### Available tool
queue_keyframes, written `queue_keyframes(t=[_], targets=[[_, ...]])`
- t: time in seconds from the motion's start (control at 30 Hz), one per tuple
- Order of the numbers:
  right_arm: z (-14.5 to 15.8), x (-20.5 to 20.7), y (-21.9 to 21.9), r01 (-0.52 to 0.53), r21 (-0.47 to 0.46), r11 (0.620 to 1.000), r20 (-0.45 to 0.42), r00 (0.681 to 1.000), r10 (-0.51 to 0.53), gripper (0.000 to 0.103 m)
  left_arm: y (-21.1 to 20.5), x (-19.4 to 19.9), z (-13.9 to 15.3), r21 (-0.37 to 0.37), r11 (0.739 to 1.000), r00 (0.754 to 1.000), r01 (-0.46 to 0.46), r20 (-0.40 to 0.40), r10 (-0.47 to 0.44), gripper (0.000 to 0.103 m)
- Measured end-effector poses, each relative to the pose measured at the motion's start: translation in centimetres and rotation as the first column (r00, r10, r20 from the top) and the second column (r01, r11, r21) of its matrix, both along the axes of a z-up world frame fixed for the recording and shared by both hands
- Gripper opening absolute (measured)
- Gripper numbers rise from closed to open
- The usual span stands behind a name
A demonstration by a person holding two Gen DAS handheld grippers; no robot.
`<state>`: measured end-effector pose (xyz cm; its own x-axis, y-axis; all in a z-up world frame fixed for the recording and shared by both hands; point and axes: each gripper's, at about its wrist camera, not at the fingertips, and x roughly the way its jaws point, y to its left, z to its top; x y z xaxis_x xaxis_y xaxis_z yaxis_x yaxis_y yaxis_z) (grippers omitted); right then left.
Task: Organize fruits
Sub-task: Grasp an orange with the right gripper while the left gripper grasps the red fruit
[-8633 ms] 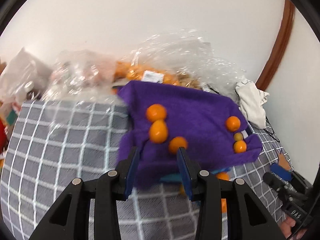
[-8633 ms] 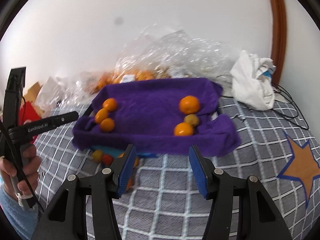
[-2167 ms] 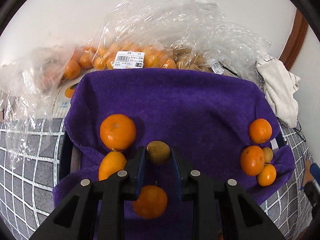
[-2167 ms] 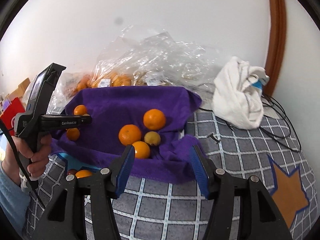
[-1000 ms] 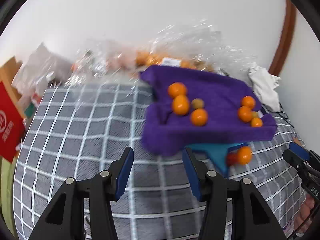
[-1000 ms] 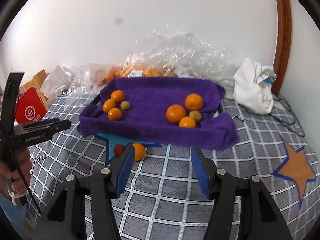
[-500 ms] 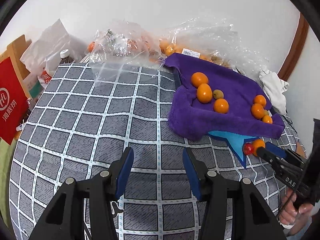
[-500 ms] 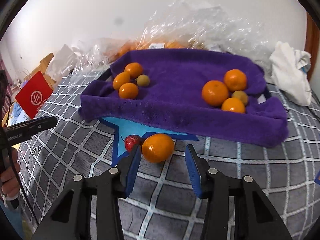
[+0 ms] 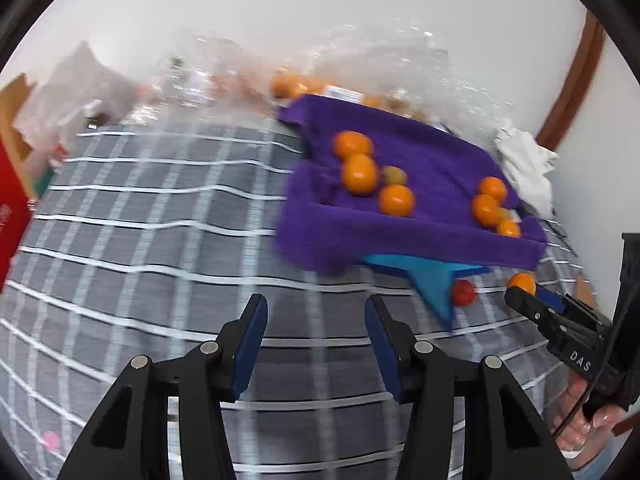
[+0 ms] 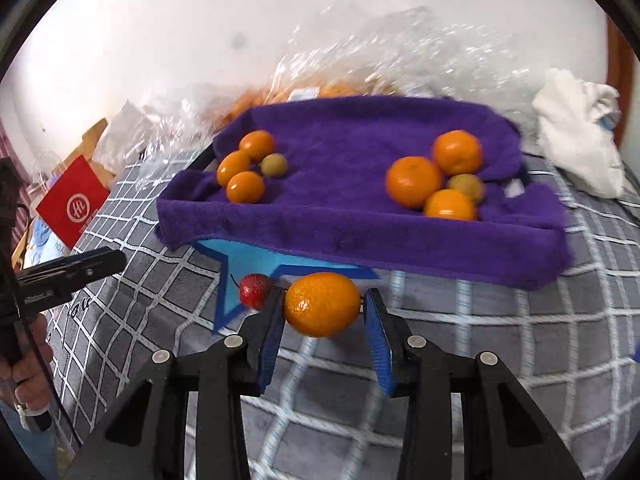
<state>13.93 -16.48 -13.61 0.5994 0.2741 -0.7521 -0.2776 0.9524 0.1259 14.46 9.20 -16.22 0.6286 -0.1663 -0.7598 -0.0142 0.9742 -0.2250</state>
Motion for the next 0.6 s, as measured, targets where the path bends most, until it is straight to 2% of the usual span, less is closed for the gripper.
queue_keyframes(t=[0.17,0.4,0.47,0.6], targets=[[1.6,-2.2,-3.3,0.045,-0.005,0.999,0.032,0.998,-0.045,0.040,-4.2,0.9,-0.2,-0.022,0.994,0.994,0.105,-0.001,-0.105,0.048],[2.9,-5.3,-6.3,0.071,-0.035,0.997,0.078,0.995,-0.068,0.040,-8.9,2.3,-1.0,-0.019,0.988,0.988,0.156,-0.016,-0.156,0.048],[3.0,-6.0,-6.9,0.070,-0.038,0.997,0.082,0.994,-0.067,0.040,-9.7,2.7,-1.3,-0.019,0.987,0.987,0.160,-0.024,-0.160,0.041],[3.0,-7.0,-7.6,0.081,-0.033,0.996,0.080,0.994,-0.078,0.040,-11.0,3.4,-1.7,-0.011,0.987,0.986,0.162,-0.025,-0.162,0.036]])
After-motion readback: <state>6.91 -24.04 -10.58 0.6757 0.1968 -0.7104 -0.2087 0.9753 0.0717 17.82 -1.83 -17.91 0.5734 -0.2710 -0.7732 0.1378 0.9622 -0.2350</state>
